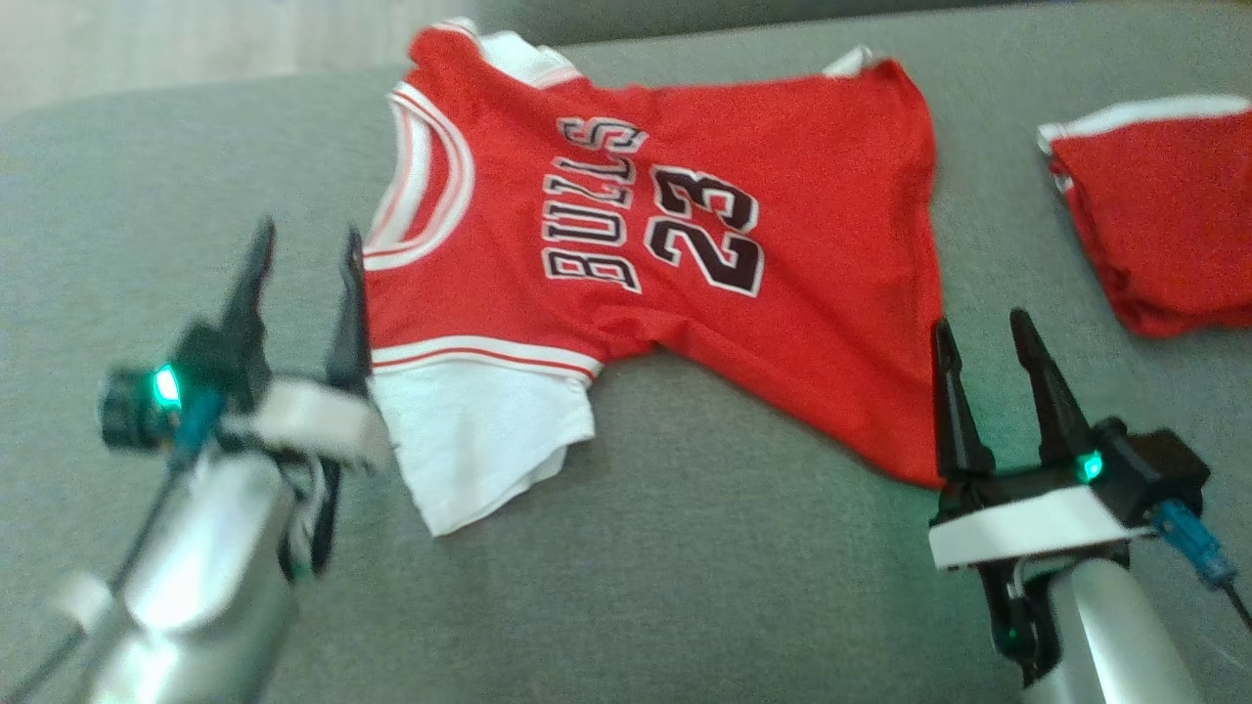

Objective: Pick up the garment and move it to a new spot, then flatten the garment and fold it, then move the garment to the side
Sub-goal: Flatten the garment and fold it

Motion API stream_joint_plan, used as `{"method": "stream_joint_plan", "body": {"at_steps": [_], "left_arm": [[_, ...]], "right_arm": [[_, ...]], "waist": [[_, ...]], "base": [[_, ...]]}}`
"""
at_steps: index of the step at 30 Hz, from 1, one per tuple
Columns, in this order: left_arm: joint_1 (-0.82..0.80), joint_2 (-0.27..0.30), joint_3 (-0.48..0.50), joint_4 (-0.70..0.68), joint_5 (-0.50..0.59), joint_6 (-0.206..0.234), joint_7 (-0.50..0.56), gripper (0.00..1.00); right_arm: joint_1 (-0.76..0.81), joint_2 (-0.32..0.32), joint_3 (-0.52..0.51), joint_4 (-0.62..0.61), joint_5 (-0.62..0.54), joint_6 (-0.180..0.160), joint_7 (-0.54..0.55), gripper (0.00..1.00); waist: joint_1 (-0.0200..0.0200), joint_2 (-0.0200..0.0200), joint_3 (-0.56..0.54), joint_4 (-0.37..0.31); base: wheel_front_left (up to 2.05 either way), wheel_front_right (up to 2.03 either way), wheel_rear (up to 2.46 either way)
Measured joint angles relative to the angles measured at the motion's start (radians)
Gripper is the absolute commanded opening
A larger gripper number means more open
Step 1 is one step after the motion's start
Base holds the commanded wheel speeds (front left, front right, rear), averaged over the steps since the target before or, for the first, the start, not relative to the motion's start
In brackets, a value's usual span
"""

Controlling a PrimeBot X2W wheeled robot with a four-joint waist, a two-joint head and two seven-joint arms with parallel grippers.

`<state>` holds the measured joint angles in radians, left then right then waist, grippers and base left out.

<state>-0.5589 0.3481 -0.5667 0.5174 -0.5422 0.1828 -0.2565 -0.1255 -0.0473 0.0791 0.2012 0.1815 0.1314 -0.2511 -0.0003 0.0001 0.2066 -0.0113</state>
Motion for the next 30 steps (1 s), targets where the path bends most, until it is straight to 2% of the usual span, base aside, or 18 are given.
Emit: {"method": "stream_joint_plan", "body": {"at_steps": [4, 9, 16, 20, 30], "left_arm": [[0.152, -0.027, 0.026, -0.066, 0.006, 0.016, 0.000, 1.00], [0.280, -0.056, 0.036, -0.078, 0.012, 0.020, 0.000, 1.00], [0.290, -0.074, 0.068, -0.082, 0.031, 0.018, 0.000, 1.00], [0.291, -0.085, 0.072, -0.050, 0.031, 0.002, 0.000, 1.00], [0.313, -0.121, 0.007, 0.026, 0.012, -0.035, 0.112, 1.00]], "right_arm": [[0.035, 0.000, -0.008, 0.004, 0.000, 0.000, 0.000, 1.00], [0.051, 0.000, -0.007, 0.010, 0.000, 0.000, 0.000, 1.00], [0.055, 0.000, 0.014, 0.018, 0.000, 0.000, 0.000, 1.00], [0.055, 0.000, 0.017, 0.021, 0.000, 0.000, 0.000, 1.00], [0.058, 0.000, 0.017, 0.029, 0.000, 0.000, 0.000, 1.00]], "waist": [[0.0000, 0.0000, -0.049, 0.043], [0.0000, 0.0000, -0.091, 0.073], [0.0002, 0.0000, -0.099, 0.054], [0.0003, 0.0000, -0.102, 0.035], [0.0002, 0.0000, -0.119, 0.019]], "base": [[0.00, 0.00, 0.00], [0.00, 0.00, 0.00], [0.00, 0.00, 0.00], [0.00, 0.00, 0.00], [0.00, 0.00, 0.00]]}}
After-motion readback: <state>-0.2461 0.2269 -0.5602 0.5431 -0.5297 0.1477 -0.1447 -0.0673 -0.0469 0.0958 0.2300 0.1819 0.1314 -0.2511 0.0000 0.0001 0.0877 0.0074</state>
